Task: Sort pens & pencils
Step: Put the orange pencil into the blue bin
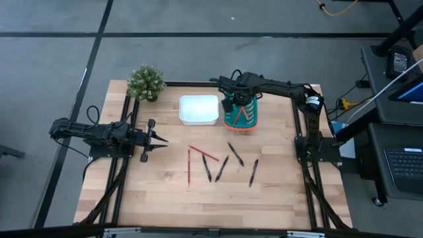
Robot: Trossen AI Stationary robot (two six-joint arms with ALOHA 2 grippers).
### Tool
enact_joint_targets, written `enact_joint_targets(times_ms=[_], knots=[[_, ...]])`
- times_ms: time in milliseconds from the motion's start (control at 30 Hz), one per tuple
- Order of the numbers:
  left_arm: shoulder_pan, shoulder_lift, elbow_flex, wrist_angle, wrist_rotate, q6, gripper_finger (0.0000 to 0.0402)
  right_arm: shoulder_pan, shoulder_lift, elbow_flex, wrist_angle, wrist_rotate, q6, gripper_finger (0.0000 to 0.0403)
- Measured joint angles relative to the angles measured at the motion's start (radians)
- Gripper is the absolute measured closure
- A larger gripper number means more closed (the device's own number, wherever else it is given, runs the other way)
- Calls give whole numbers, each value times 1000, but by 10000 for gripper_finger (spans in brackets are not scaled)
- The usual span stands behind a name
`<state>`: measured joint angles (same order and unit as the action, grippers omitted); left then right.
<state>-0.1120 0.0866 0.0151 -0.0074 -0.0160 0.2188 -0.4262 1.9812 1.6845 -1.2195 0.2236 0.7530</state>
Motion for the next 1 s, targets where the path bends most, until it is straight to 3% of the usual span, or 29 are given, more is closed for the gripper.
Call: enact_joint_targets(times_ms=[567,1000], knots=[[0,0,0,0,1,0,330,-23,0,-141,148,-41,-23,379],[0,0,0,0,1,0,330,-23,0,-152,195,-82,-48,371]])
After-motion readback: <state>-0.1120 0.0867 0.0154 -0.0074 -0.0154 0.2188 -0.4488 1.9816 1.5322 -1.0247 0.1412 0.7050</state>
